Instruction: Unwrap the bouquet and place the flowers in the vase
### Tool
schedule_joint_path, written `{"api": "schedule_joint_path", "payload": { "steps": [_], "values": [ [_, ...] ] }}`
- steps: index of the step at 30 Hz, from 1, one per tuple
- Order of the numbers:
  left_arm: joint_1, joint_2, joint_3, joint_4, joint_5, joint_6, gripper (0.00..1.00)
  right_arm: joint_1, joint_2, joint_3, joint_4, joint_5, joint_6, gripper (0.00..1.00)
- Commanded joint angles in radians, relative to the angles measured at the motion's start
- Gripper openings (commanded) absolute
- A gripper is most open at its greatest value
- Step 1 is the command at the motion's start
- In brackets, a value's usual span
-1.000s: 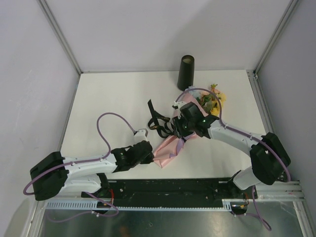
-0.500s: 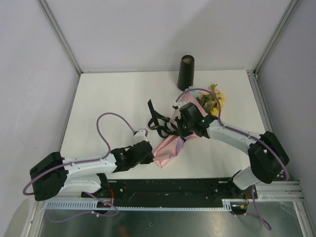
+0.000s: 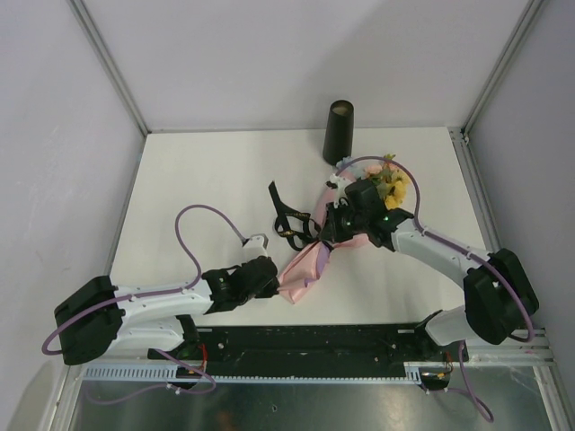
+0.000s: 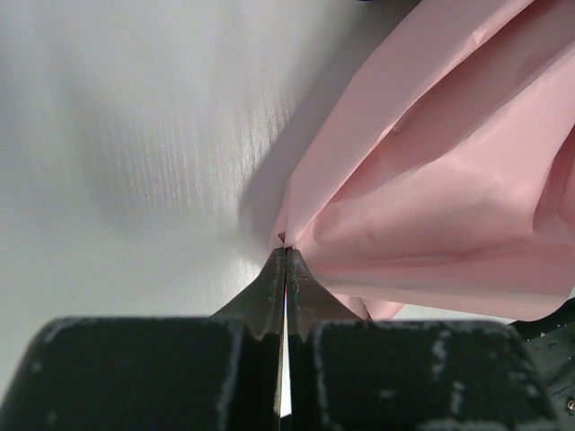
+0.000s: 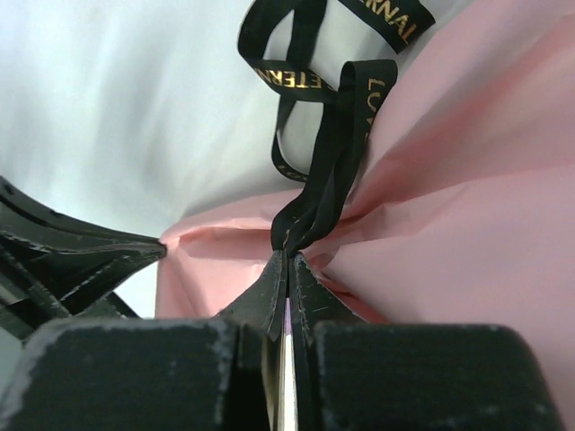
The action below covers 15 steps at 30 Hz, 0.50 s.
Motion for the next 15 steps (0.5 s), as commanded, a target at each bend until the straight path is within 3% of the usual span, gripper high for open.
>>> {"api": "schedule_joint_path", "payload": {
  "steps": [1,15],
  "values": [
    [-0.010,0.000,0.031,0.000,-0.047,-0.009,0.00,-0.057,-0.027,-0.007,0.131,-0.190,0.071,0.00],
    [-0.015,-0.009,0.029,-0.009,-0.062,-0.015,0.00,-0.125,-0.048,-0.041,0.179,-0.251,0.113,0.00]
  ]
}}
